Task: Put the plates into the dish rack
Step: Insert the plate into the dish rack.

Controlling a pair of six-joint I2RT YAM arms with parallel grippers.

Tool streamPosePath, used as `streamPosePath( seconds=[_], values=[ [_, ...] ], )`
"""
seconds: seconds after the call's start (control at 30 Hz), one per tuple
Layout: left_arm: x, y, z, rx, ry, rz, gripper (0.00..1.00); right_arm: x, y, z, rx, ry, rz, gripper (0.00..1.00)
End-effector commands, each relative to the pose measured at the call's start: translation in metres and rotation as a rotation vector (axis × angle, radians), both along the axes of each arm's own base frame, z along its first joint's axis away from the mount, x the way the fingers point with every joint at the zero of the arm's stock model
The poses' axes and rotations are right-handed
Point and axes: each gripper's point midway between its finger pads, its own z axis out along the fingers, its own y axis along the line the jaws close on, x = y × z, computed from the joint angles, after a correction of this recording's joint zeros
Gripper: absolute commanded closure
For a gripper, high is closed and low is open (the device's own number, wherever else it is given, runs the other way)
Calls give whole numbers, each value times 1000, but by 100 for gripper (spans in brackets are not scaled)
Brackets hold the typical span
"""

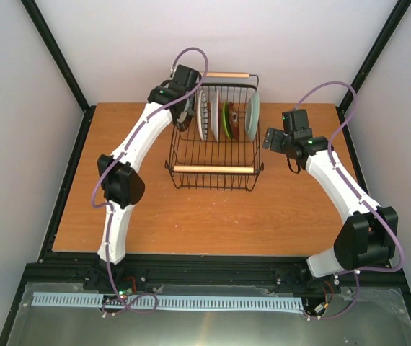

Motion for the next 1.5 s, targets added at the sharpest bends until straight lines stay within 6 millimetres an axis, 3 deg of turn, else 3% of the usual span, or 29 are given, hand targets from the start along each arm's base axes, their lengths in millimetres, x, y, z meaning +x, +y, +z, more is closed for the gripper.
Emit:
streamPosePath(
  seconds=[0.0, 0.2, 0.77, 1.07, 1.33, 1.47],
  values=[
    [13, -13, 49, -27, -184, 17, 99, 4, -1, 0, -11, -15, 8, 0],
    [14, -23, 33, -1, -157, 7, 99, 5, -12, -2, -11, -11, -11, 0],
    [13, -11, 19, 72, -139, 53, 99, 6, -10, -10, 9, -3, 3, 0],
    [17, -22, -8, 15, -59, 56, 99, 5, -12, -10, -4, 2, 1, 0],
    [1, -20, -48, -79, 94, 81, 99, 2, -15, -10, -17, -1, 2, 0],
    [-1, -20, -49, -143, 122, 72, 99, 1, -15, -11, -21, -3, 2, 0]
  ],
)
